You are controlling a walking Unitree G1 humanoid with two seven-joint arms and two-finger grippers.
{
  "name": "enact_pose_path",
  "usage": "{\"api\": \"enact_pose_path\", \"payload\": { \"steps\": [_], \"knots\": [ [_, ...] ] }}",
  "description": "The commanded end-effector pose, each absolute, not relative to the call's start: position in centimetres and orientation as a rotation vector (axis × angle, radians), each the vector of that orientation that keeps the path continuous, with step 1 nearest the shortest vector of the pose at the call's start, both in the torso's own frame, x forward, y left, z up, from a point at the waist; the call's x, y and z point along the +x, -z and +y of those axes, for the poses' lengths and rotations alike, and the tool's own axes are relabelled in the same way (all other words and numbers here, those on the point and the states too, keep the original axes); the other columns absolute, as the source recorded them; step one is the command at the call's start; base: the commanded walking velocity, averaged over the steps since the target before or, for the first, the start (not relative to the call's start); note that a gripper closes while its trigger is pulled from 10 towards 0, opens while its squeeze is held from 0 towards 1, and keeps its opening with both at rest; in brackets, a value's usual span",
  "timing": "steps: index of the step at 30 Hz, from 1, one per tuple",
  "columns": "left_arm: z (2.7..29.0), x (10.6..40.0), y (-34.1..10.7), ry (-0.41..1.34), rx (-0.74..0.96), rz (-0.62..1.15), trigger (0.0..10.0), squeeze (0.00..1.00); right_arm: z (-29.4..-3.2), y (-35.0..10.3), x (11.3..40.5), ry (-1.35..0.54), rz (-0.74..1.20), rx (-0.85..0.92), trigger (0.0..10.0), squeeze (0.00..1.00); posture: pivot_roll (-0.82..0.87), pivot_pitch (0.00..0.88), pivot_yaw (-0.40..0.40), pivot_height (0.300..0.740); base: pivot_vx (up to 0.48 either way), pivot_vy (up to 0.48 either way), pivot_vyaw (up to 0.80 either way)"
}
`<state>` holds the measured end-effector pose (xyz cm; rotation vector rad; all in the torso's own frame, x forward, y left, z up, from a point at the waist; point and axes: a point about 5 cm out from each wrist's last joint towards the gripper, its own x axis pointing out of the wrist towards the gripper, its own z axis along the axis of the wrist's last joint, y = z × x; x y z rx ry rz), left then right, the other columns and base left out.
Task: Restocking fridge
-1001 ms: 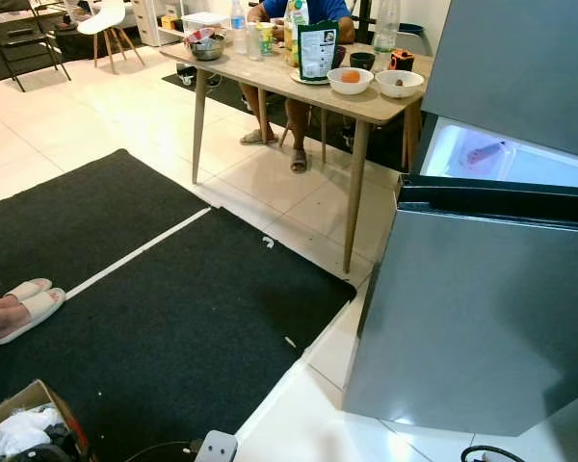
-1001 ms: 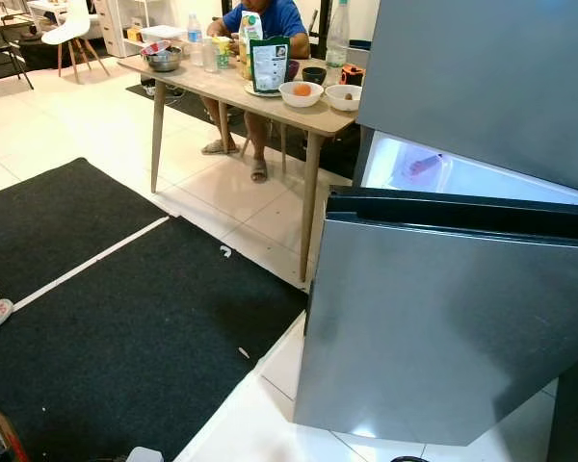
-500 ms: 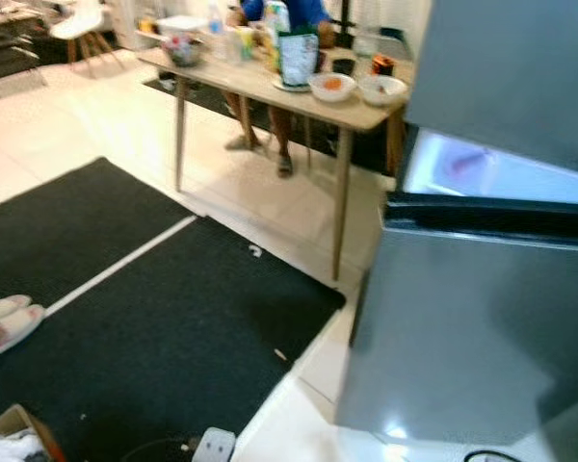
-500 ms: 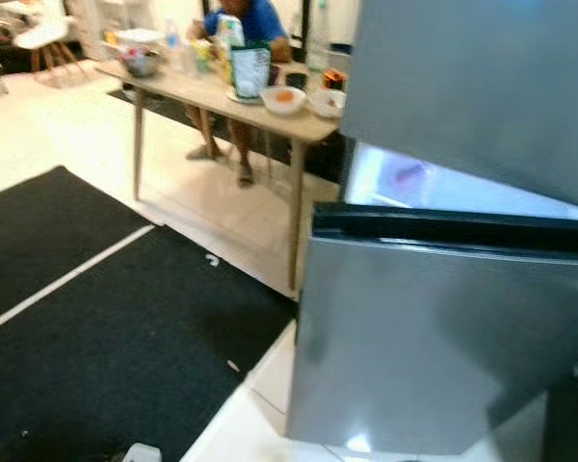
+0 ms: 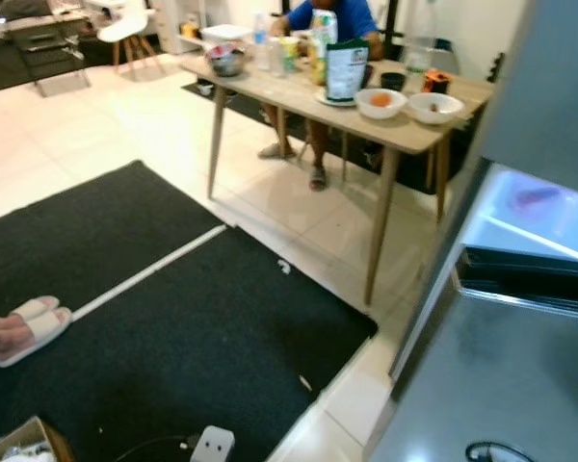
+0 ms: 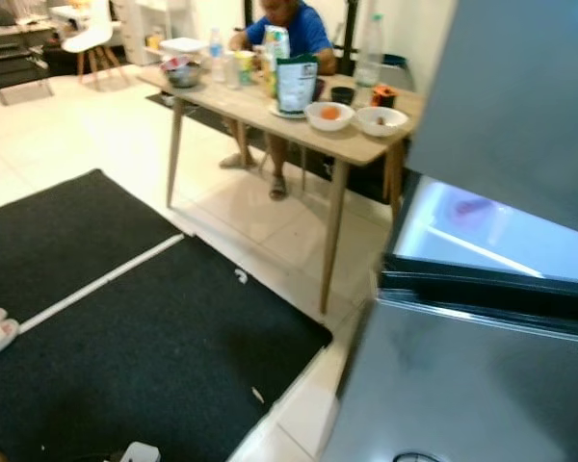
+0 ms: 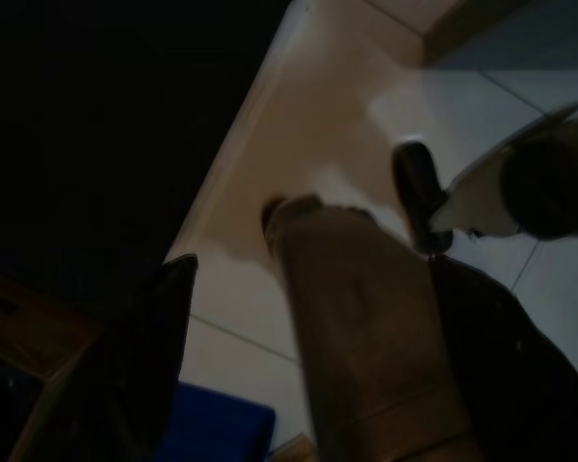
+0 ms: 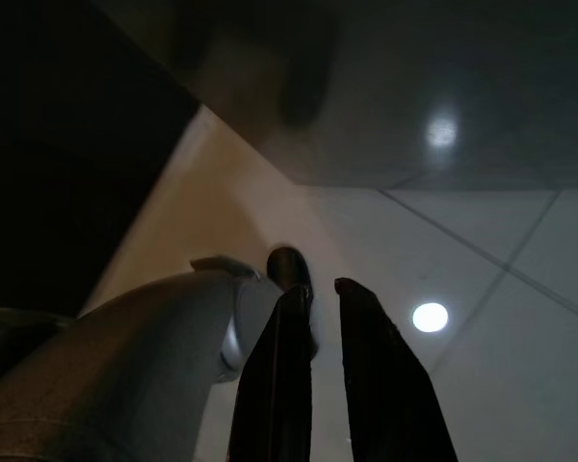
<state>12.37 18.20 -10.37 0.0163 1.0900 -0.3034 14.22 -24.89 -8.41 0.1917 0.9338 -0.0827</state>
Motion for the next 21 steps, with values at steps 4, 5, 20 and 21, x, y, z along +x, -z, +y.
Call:
{"api": "enact_pose_path", "payload": {
  "steps": [4,5,20,21],
  "knots": [
    [18.1,10.6,11.0,0.291,0.001,1.163,10.0,0.0,-26.7,7.2,15.5,0.23,0.784,0.36,10.0,0.0,-0.07,0.062,-0.03,0.74,0.0,0.0,0.0],
    [18.1,10.7,11.0,0.291,0.001,1.162,10.0,0.0,-27.0,7.0,15.8,0.251,0.761,0.377,10.0,0.0,-0.07,0.061,-0.031,0.74,0.0,0.0,0.0],
    [18.1,10.5,11.0,0.303,0.002,1.165,10.0,0.0,-29.2,1.7,22.9,0.312,0.397,0.46,10.0,0.0,-0.07,0.068,-0.029,0.74,0.0,0.0,0.0],
    [18.1,10.5,11.0,0.303,0.002,1.165,10.0,0.0,-29.3,0.8,24.0,0.303,0.359,0.447,10.0,0.0,-0.06,0.071,-0.03,0.74,0.0,0.0,0.0]
  ]
}}
